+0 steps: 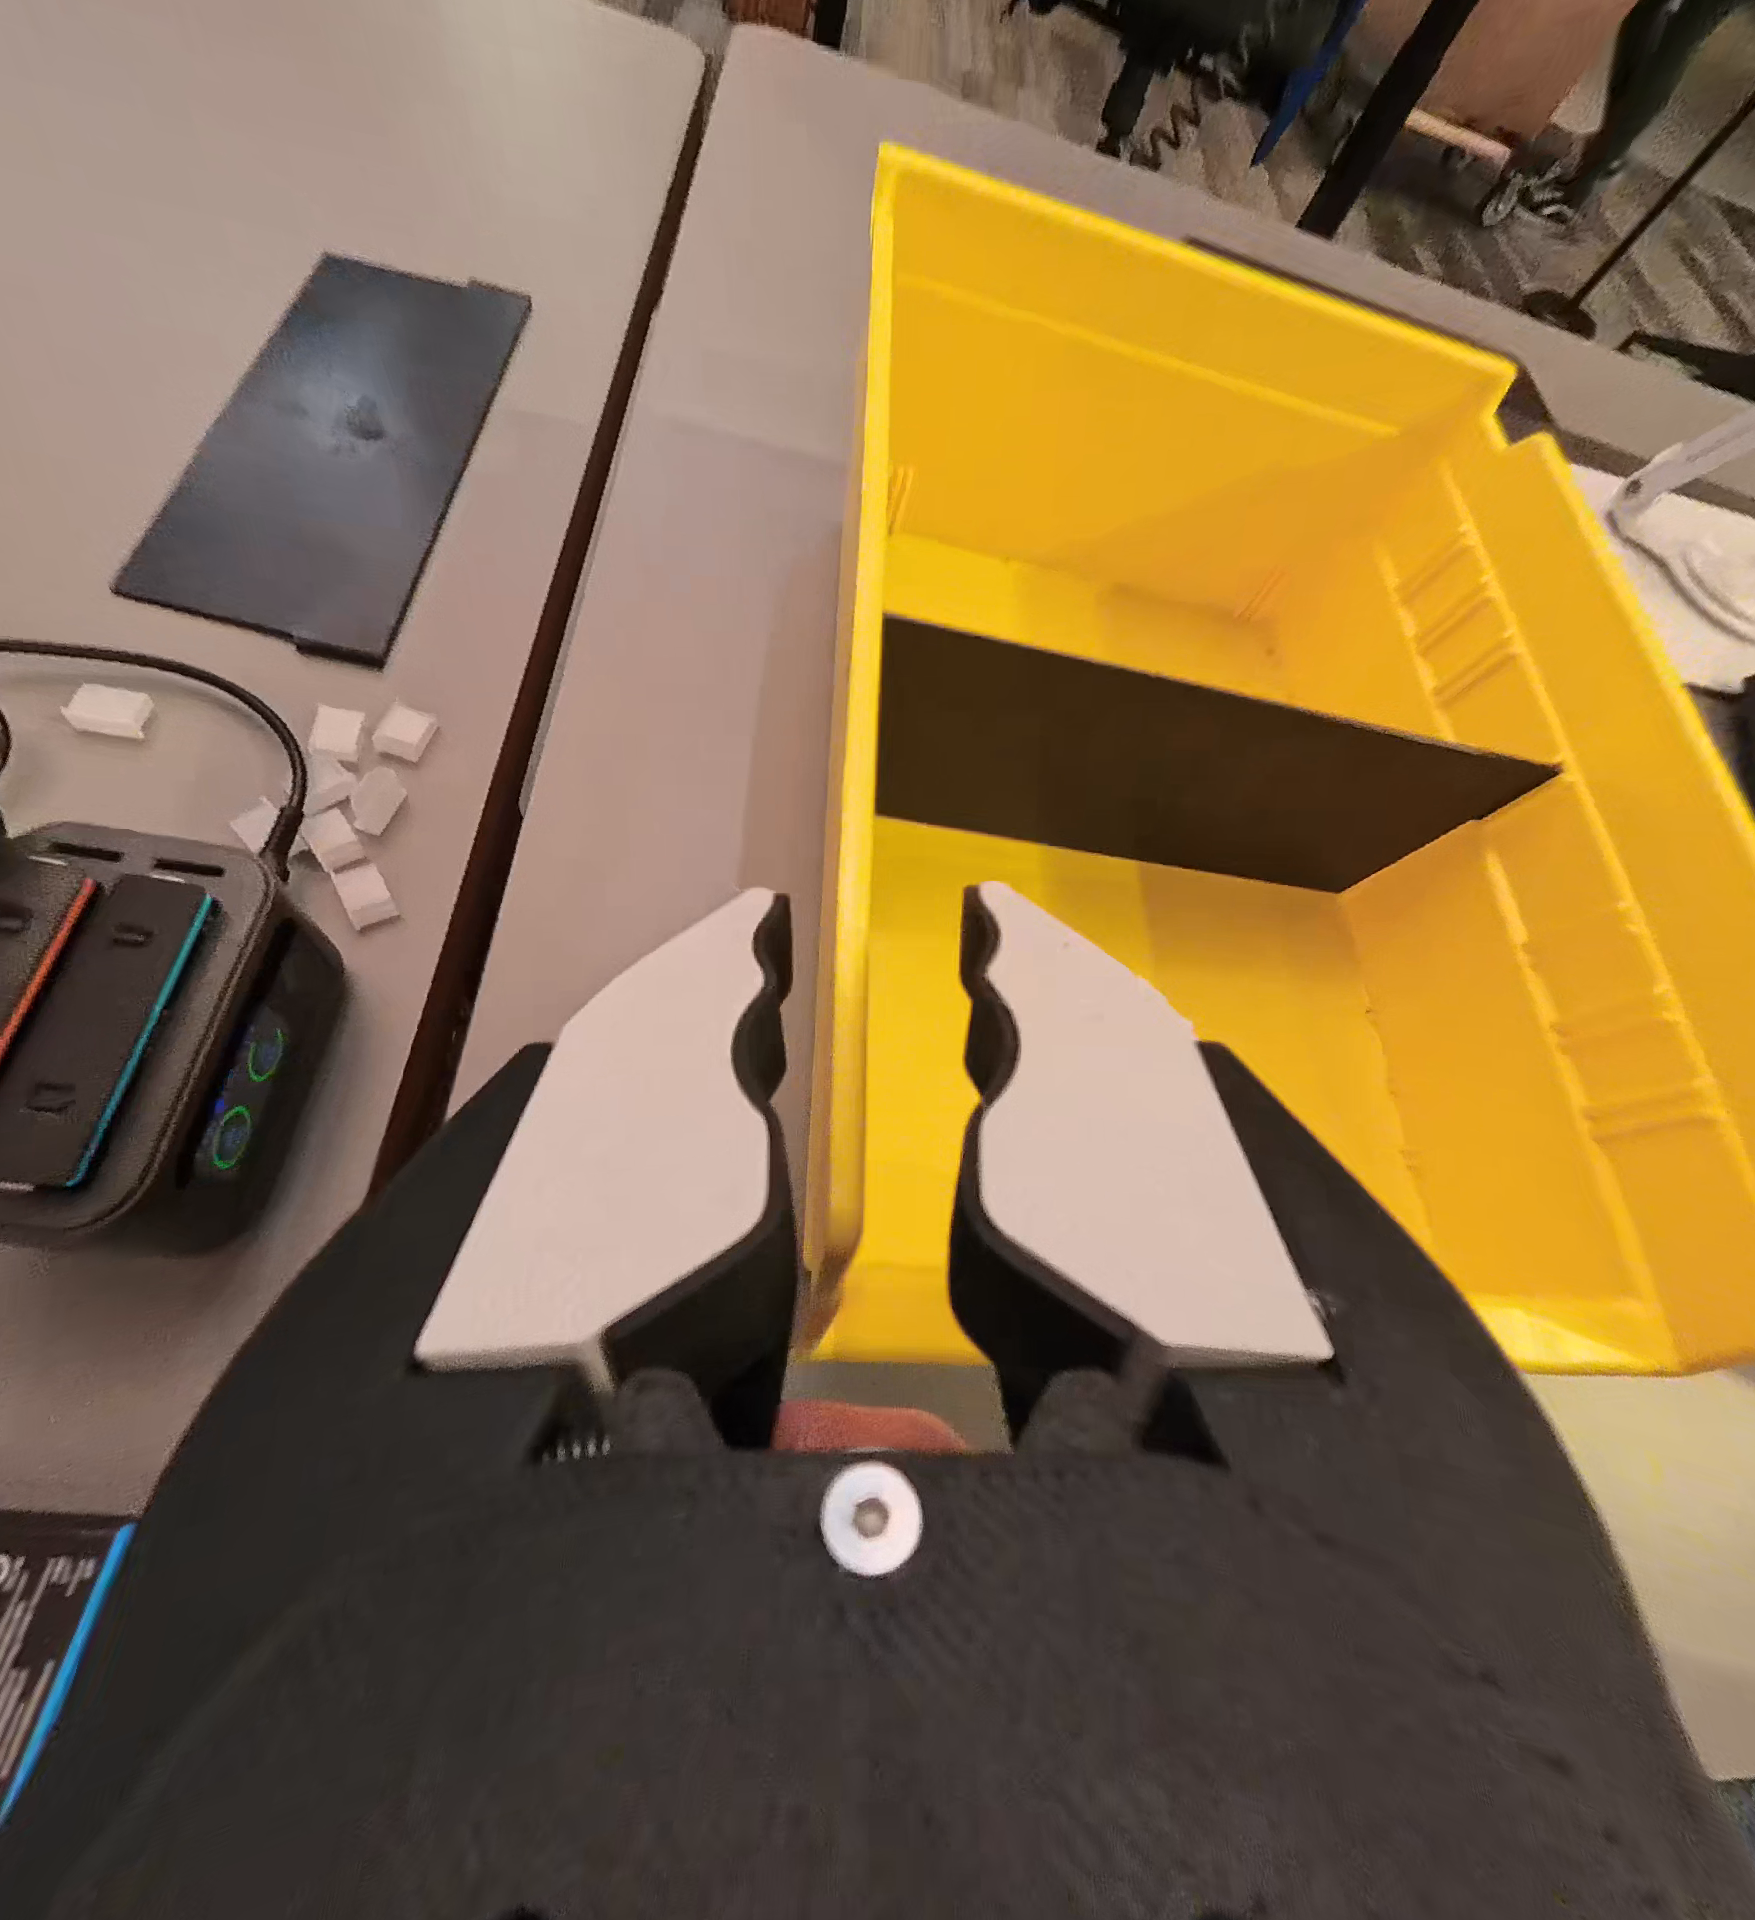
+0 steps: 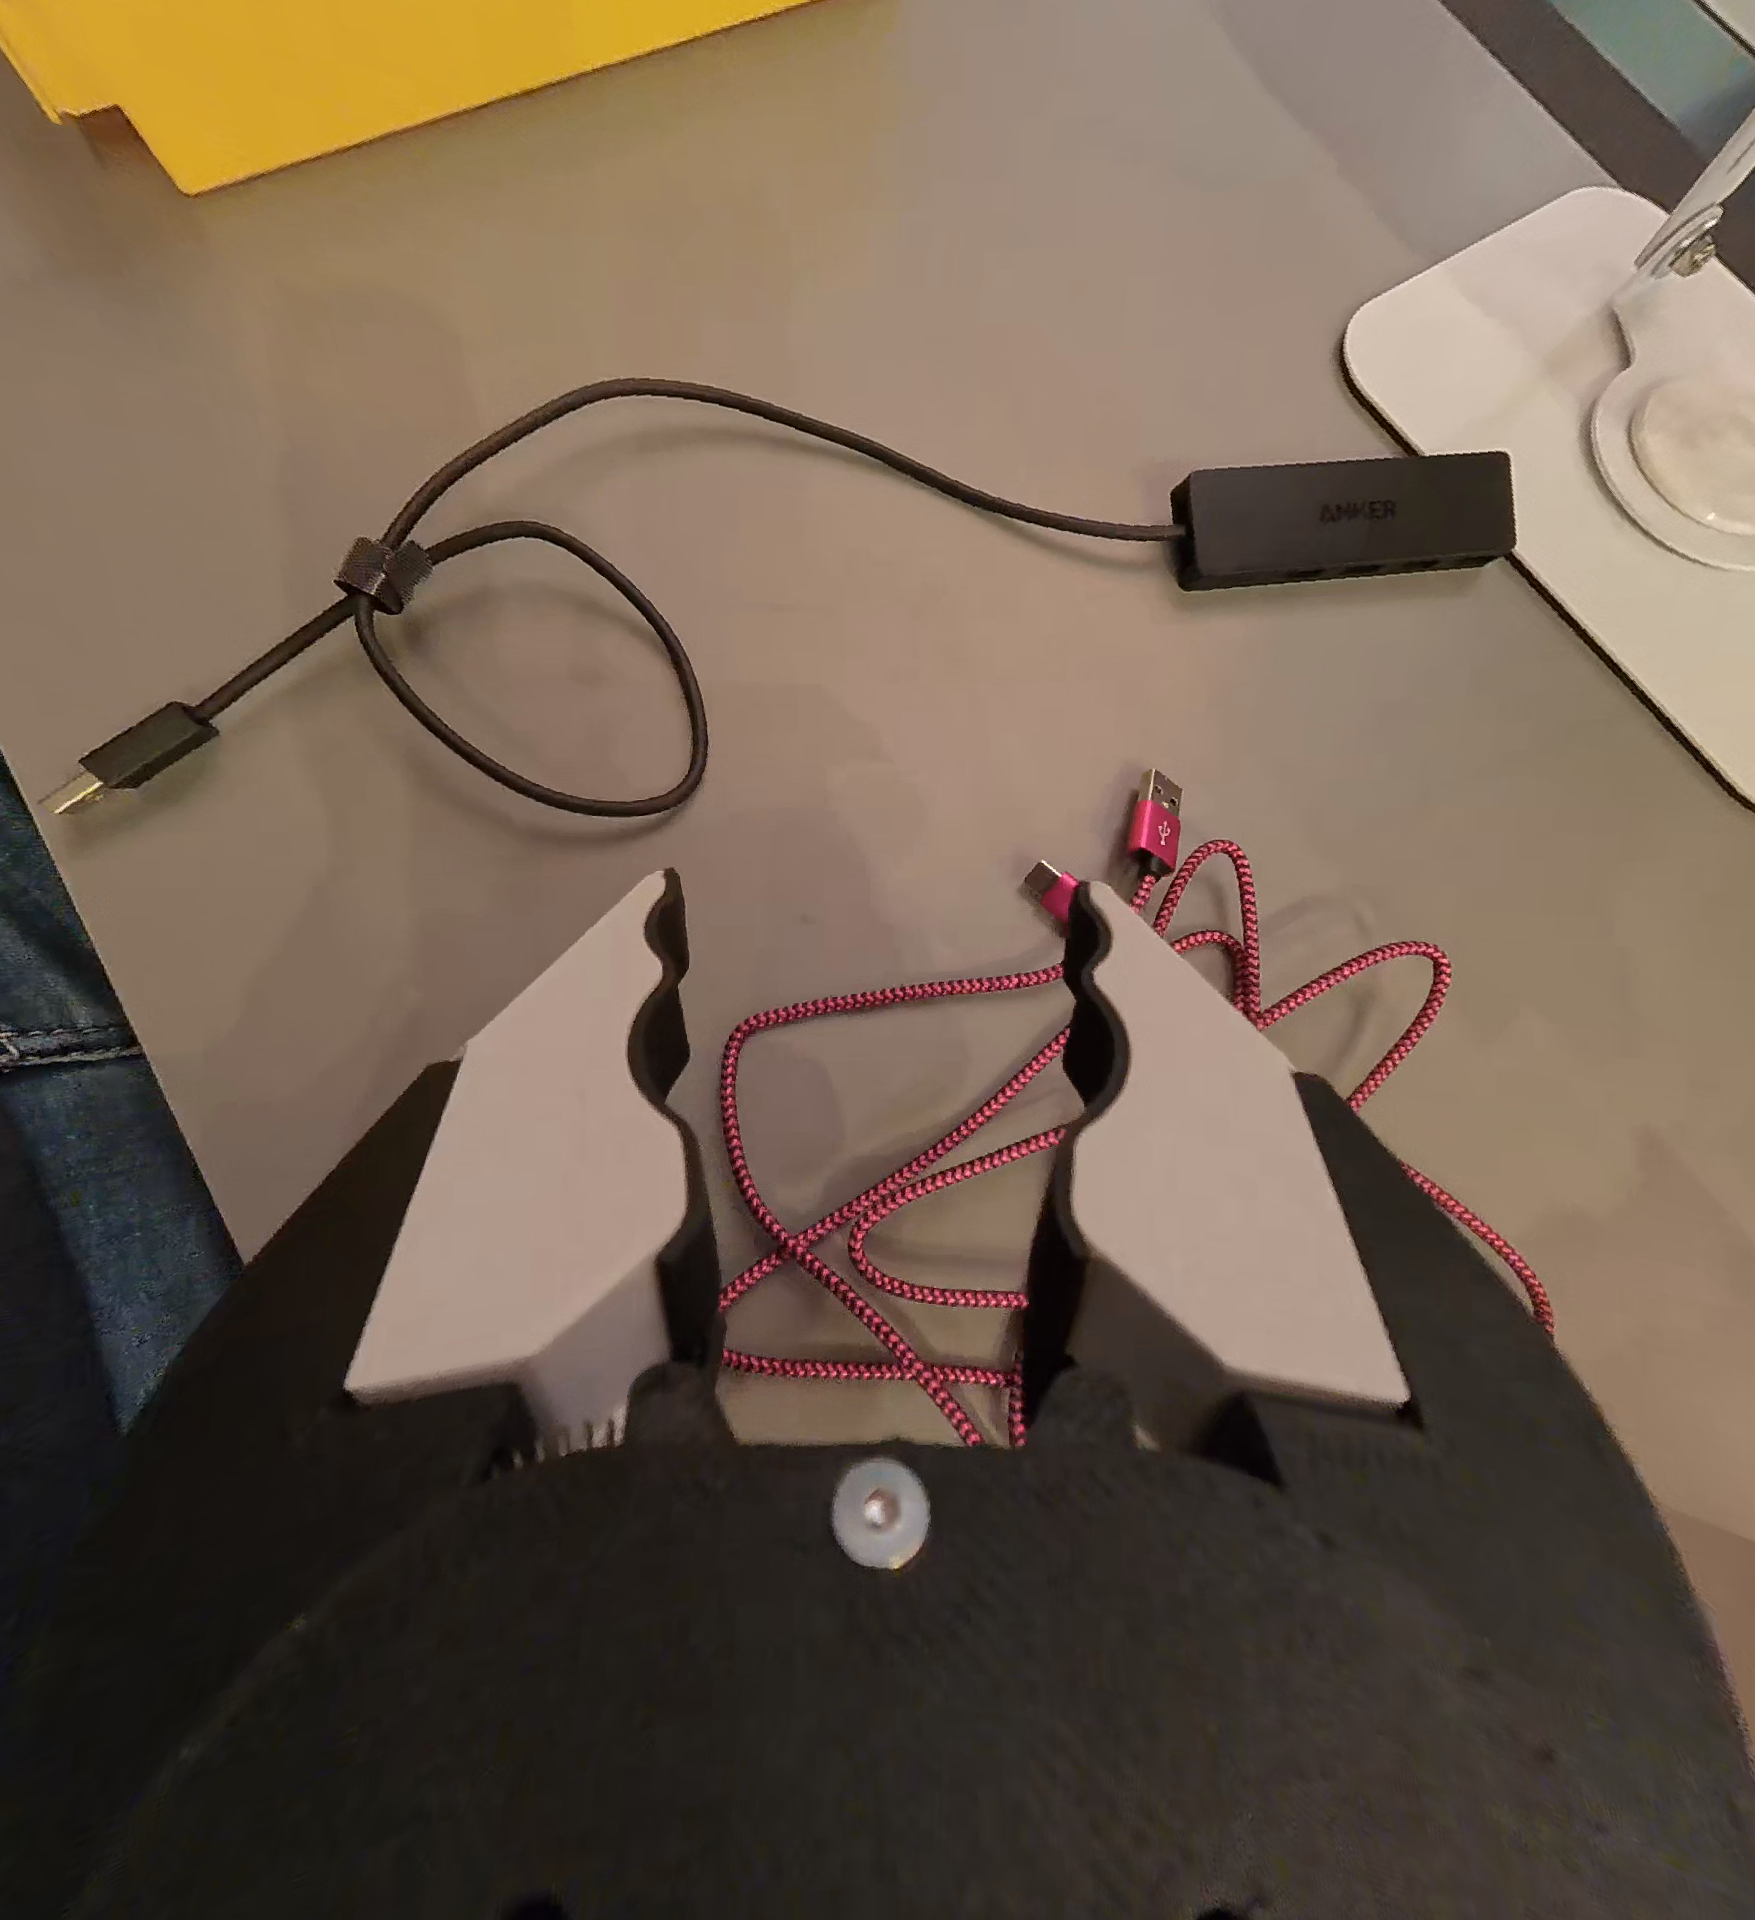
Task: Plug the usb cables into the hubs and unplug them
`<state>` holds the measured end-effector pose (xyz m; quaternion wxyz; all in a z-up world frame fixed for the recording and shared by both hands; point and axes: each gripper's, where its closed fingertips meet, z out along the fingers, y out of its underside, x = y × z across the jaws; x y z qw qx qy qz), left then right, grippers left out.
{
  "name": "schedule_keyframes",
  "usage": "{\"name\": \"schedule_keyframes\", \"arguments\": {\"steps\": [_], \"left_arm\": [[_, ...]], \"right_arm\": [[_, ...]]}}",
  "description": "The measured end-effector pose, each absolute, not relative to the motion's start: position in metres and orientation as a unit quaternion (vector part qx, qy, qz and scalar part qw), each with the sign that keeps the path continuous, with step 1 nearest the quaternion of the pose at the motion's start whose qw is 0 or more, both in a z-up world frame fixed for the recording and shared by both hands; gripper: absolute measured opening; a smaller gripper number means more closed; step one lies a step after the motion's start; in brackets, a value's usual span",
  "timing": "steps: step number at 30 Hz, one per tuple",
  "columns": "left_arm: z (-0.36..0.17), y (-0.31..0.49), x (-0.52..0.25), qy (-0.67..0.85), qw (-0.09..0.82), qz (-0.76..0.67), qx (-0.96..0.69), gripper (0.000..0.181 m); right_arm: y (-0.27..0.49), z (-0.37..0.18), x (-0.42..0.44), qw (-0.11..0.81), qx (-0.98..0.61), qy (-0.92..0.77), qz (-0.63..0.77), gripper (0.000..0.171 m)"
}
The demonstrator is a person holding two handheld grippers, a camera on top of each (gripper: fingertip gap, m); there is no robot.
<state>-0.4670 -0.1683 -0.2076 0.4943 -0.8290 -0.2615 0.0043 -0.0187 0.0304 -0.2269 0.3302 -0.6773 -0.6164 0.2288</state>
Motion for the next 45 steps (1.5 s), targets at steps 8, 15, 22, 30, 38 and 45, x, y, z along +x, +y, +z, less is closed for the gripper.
{"name": "schedule_keyframes", "arguments": {"steps": [8,15,22,30,38,45], "left_arm": [[-0.194,-0.171,-0.454,-0.218,0.480,0.076,-0.846,0.045],[-0.170,-0.176,-0.452,-0.211,0.500,0.128,-0.830,0.051],[-0.161,-0.171,-0.424,-0.155,0.504,0.161,-0.835,0.053],[-0.162,-0.150,-0.386,-0.085,0.500,0.163,-0.846,0.053],[-0.164,-0.151,-0.366,-0.066,0.496,0.163,-0.850,0.053],[-0.173,-0.180,-0.352,-0.066,0.492,0.164,-0.852,0.051]], "right_arm": [[0.034,-0.210,-0.010,0.353,-0.671,-0.607,0.237,0.064],[0.038,-0.201,0.000,0.370,-0.674,-0.598,0.228,0.062],[0.043,-0.191,0.007,0.383,-0.677,-0.587,0.223,0.056],[0.049,-0.187,0.018,0.389,-0.688,-0.569,0.227,0.053],[0.049,-0.199,0.016,0.381,-0.691,-0.571,0.224,0.052],[0.022,-0.199,0.010,0.395,-0.675,-0.586,0.212,0.055]]}}
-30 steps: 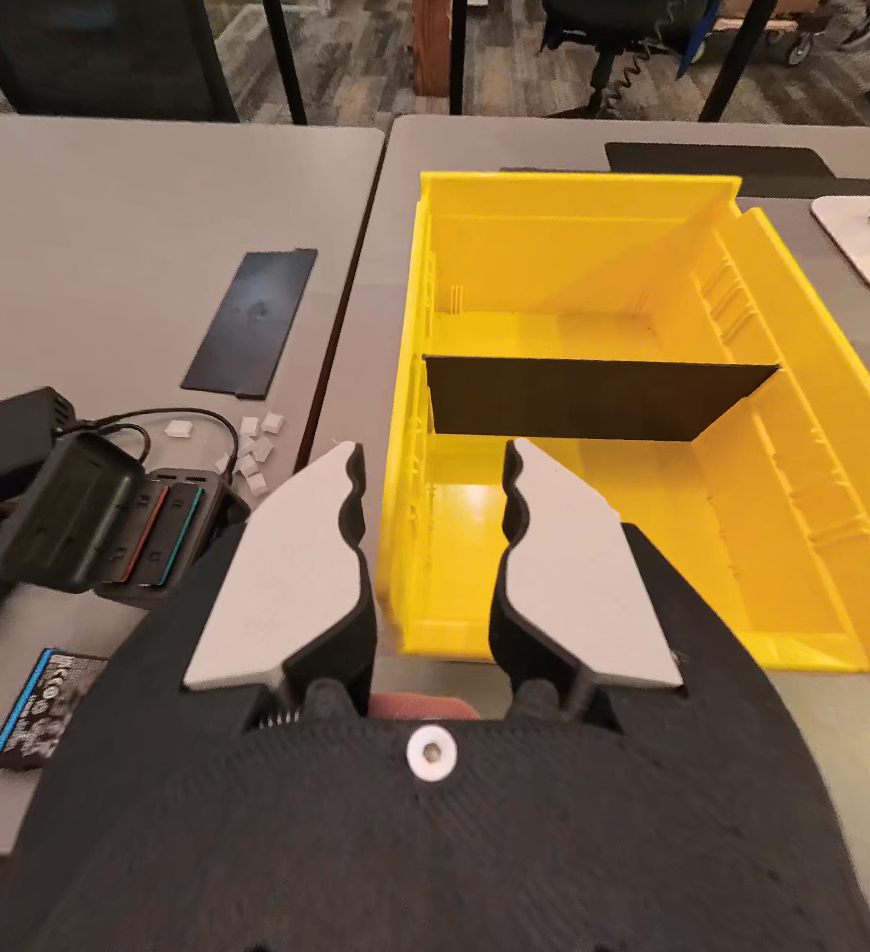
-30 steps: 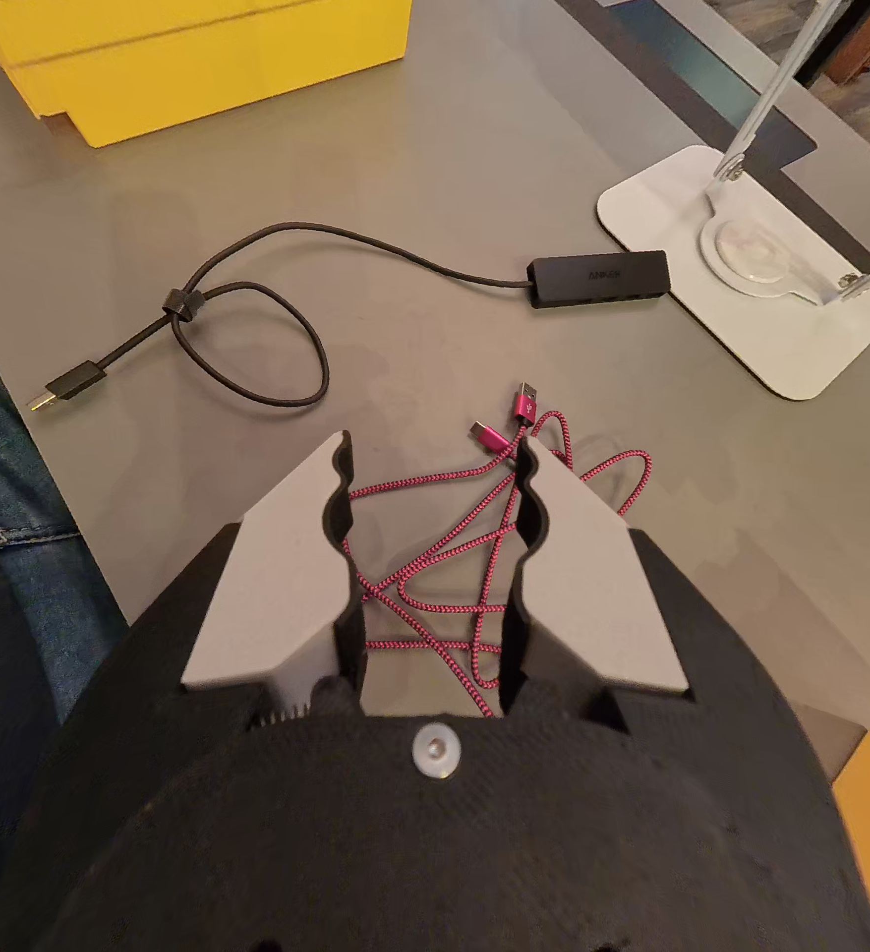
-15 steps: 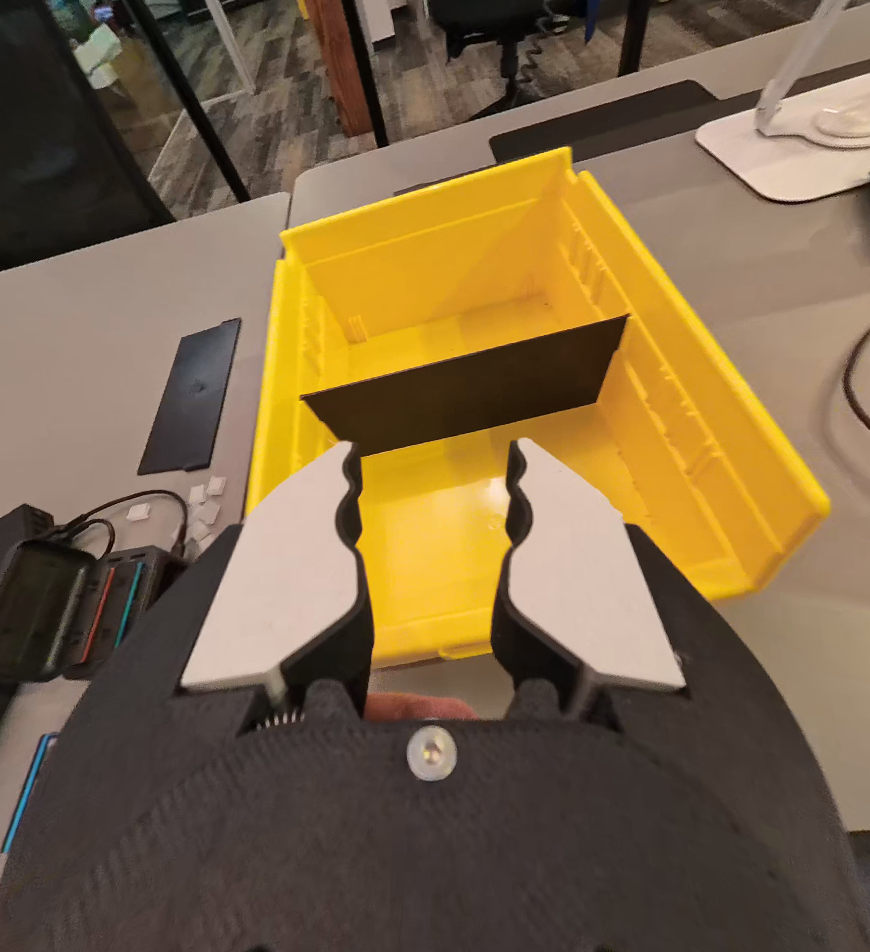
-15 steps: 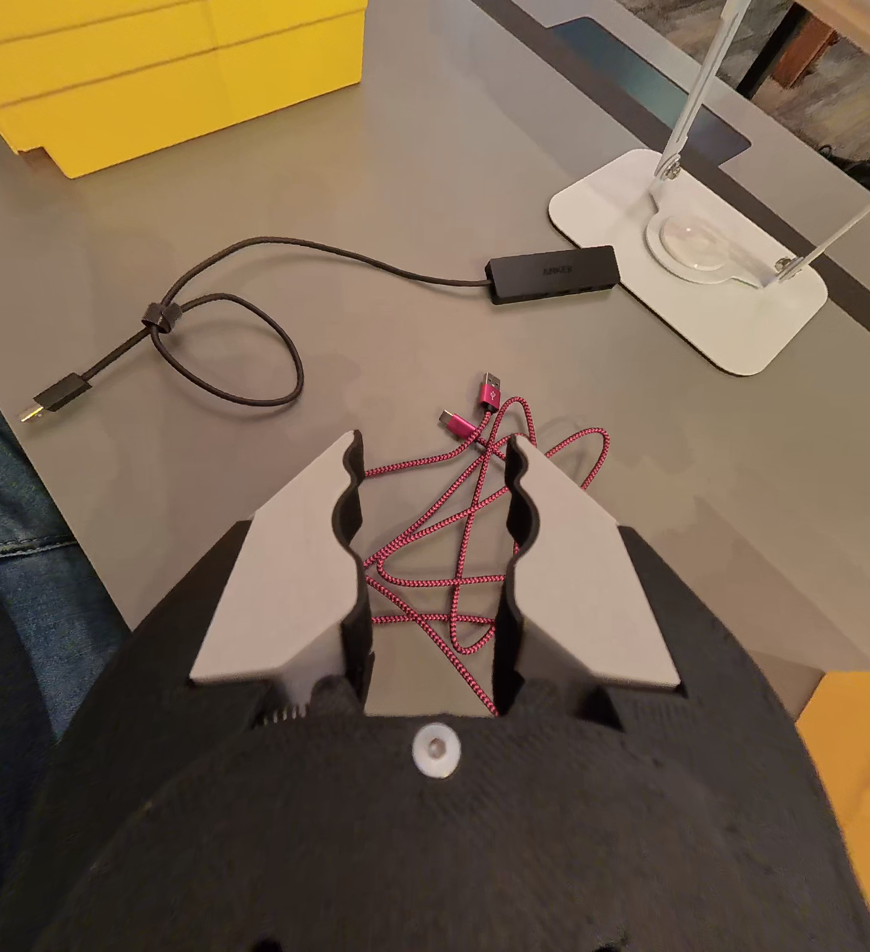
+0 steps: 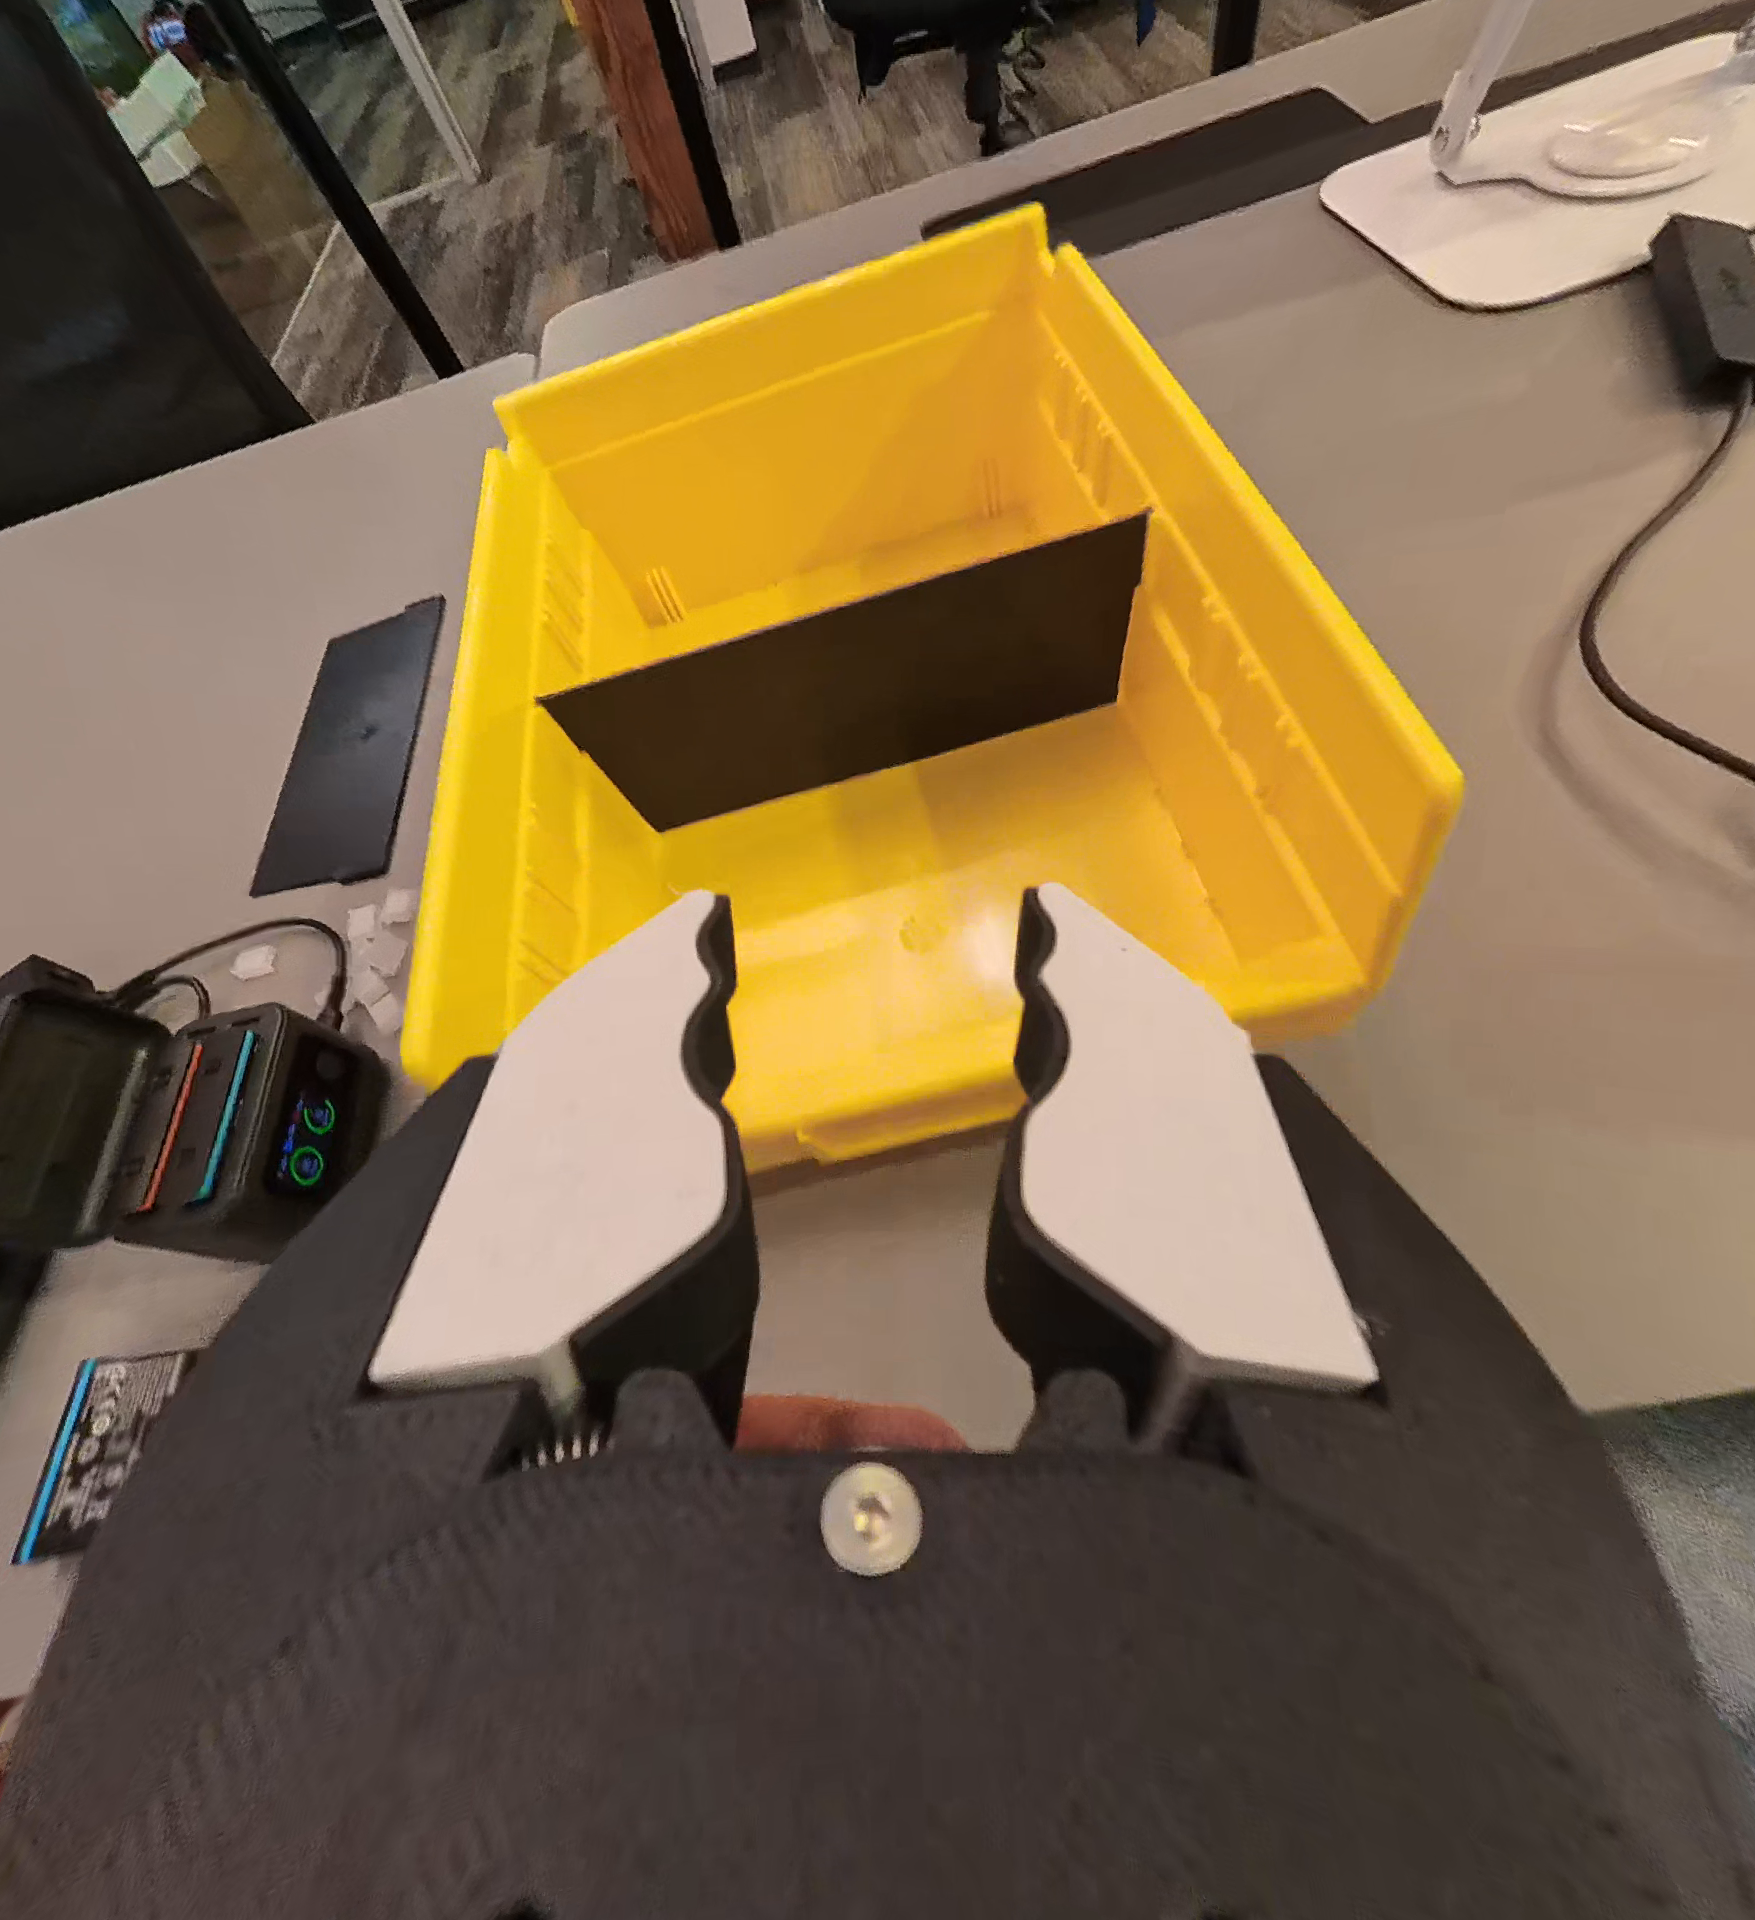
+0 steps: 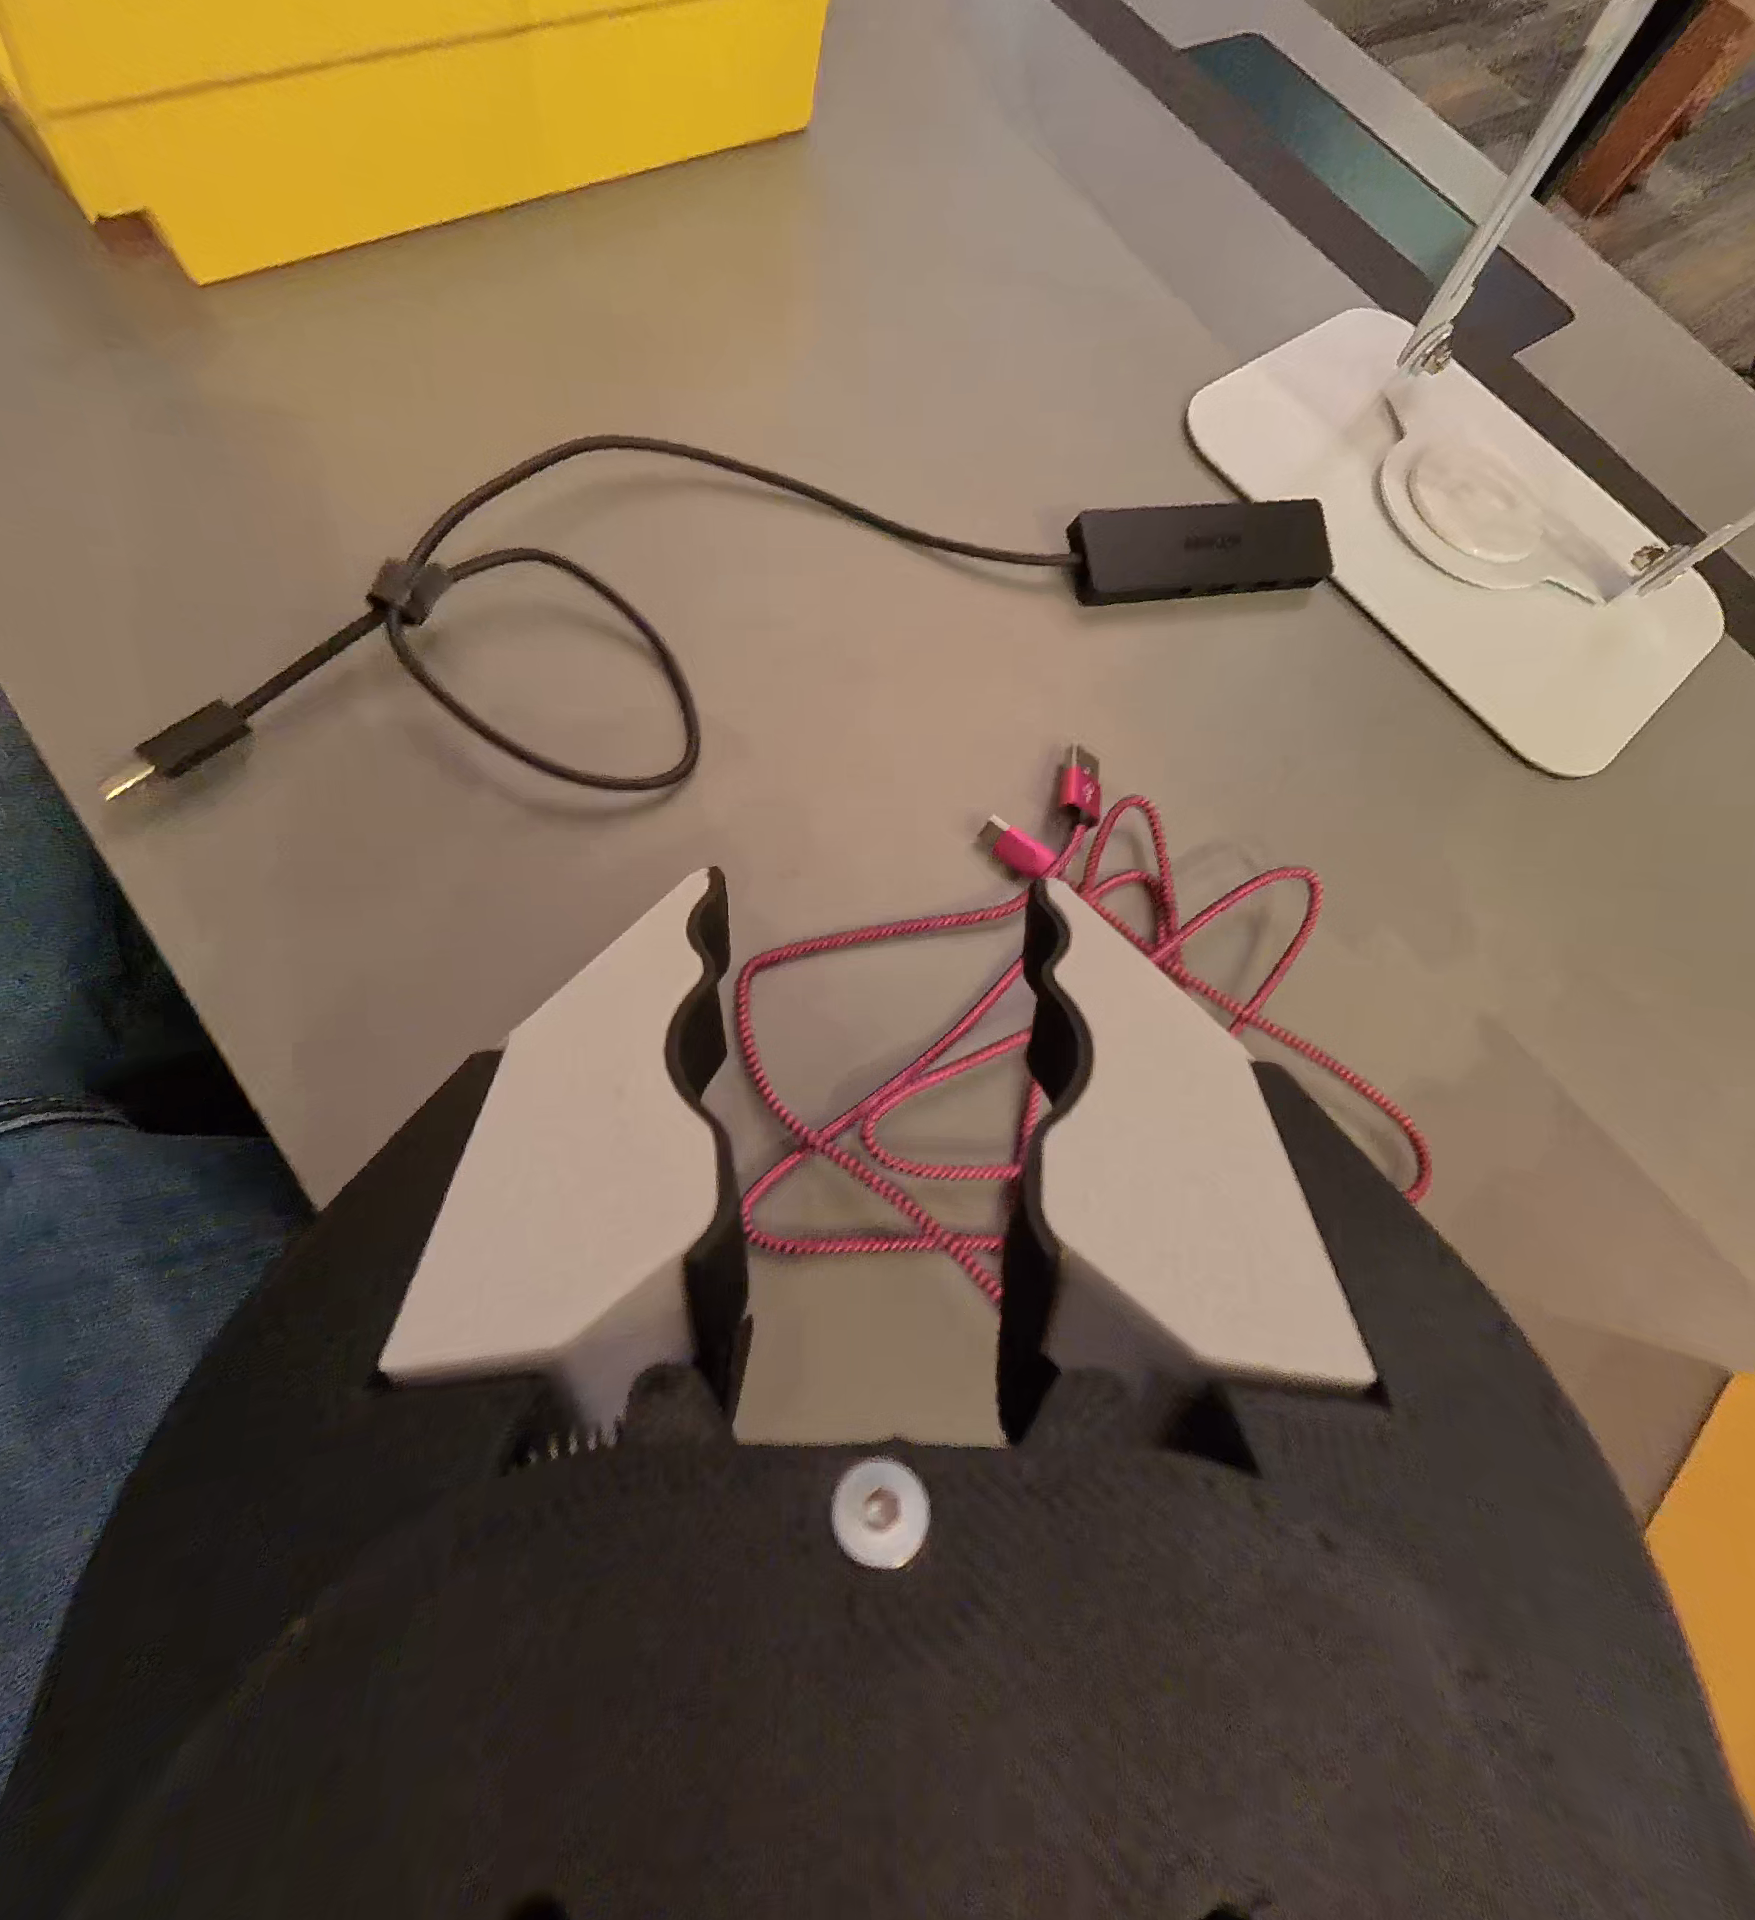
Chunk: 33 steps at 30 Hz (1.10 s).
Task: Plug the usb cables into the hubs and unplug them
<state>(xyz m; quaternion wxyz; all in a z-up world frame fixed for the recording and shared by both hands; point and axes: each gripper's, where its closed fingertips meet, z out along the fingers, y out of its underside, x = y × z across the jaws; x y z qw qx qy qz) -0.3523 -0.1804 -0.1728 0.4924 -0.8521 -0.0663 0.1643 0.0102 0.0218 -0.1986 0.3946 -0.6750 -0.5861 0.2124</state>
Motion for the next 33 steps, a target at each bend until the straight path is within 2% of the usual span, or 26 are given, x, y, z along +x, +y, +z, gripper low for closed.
{"name": "schedule_keyframes", "arguments": {"steps": [5,15,18,24,33], "left_arm": [[-0.196,-0.218,-0.321,-0.041,0.459,0.161,-0.873,0.052],[-0.198,-0.281,-0.283,-0.038,0.458,0.178,-0.870,0.051],[-0.194,-0.279,-0.282,-0.046,0.475,0.168,-0.863,0.049],[-0.226,-0.303,-0.285,-0.039,0.432,0.167,-0.886,0.050],[-0.230,-0.325,-0.300,-0.080,0.438,0.148,-0.883,0.050]], "right_arm": [[-0.011,-0.215,0.034,0.398,-0.677,-0.586,0.199,0.061],[-0.073,-0.215,0.075,0.405,-0.675,-0.574,0.224,0.061],[-0.080,-0.211,0.080,0.411,-0.679,-0.560,0.238,0.062],[-0.081,-0.217,0.082,0.401,-0.693,-0.541,0.257,0.063],[-0.062,-0.215,0.059,0.414,-0.689,-0.535,0.257,0.063]]}}
